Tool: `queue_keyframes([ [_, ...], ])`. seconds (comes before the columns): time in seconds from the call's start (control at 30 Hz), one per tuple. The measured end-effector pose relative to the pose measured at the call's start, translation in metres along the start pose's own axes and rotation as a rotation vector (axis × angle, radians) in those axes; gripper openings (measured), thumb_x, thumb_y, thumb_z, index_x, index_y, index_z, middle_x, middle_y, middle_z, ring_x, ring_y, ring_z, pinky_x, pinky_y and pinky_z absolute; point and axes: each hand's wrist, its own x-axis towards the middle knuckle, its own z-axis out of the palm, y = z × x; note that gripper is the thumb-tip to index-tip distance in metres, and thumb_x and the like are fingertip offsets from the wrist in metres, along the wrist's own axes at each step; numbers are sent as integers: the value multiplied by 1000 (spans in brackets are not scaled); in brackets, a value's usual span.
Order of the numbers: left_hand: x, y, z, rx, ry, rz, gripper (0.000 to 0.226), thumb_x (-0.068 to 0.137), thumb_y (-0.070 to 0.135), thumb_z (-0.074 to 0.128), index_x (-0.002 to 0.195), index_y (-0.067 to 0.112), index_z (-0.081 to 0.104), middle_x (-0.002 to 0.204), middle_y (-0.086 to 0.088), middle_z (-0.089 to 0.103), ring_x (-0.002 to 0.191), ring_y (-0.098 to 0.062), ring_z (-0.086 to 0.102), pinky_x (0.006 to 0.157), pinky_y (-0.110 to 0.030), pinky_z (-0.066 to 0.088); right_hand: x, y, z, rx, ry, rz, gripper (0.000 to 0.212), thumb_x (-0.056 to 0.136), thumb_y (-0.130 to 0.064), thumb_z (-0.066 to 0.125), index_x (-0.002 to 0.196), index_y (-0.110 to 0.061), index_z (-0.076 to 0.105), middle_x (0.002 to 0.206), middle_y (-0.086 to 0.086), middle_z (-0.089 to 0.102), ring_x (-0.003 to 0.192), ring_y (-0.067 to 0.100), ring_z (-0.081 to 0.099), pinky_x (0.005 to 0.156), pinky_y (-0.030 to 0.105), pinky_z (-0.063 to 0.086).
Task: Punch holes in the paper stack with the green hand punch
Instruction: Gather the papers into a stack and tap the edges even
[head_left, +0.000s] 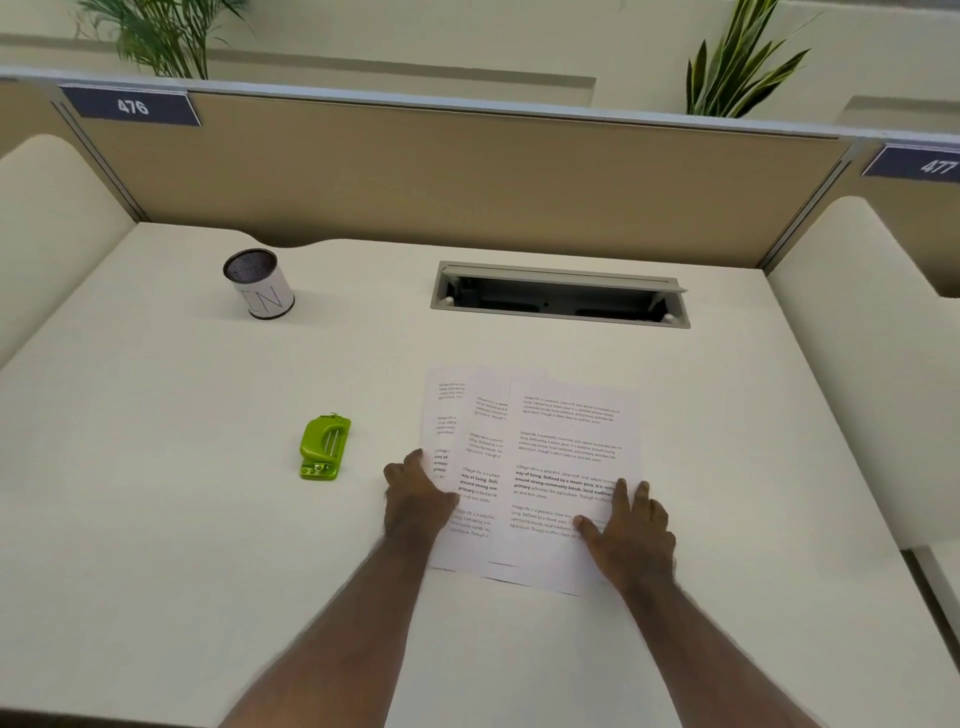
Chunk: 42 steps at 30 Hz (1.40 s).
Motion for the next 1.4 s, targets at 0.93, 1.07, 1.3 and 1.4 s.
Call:
queue_keyframes([
  [0.93, 5, 9, 15, -156, -83, 119, 44, 86, 17, 57, 130, 22, 57, 105, -8, 73, 102, -25, 64, 84, -28, 46, -3, -19, 22, 289, -144, -273, 88, 91, -36, 61, 158, -21, 6, 167, -2, -11, 154, 14, -2, 115, 41, 32],
  [1.07, 3, 5, 12, -296, -112, 87, 37, 85, 7, 57, 120, 19, 56, 109, -7, 70, 97, -25, 66, 88, -36, 54, -1, -16, 25, 318, -141, -291, 86, 91, -37, 61, 158, -22, 9, 167, -3, -7, 153, 12, 3, 116, 37, 30],
  [1.3, 1, -2, -8, -626, -414, 19, 27, 91, -4, 51, 107, 17, 56, 104, -10, 74, 85, -23, 71, 73, -39, 58, 19, -8, 13, 613, 19, -157, 83, 86, -30, 72, 154, -16, 27, 158, 9, 32, 144, 26, 35, 118, 41, 28],
  [1.4, 1, -5, -17, -655, -513, 44, 26, 93, -1, 53, 112, 15, 56, 106, -8, 75, 89, -22, 73, 68, -36, 59, 31, -7, -4, 989, -131, -30, 93, 82, -24, 80, 155, -12, 23, 148, 14, 47, 126, 30, 56, 103, 45, 47],
])
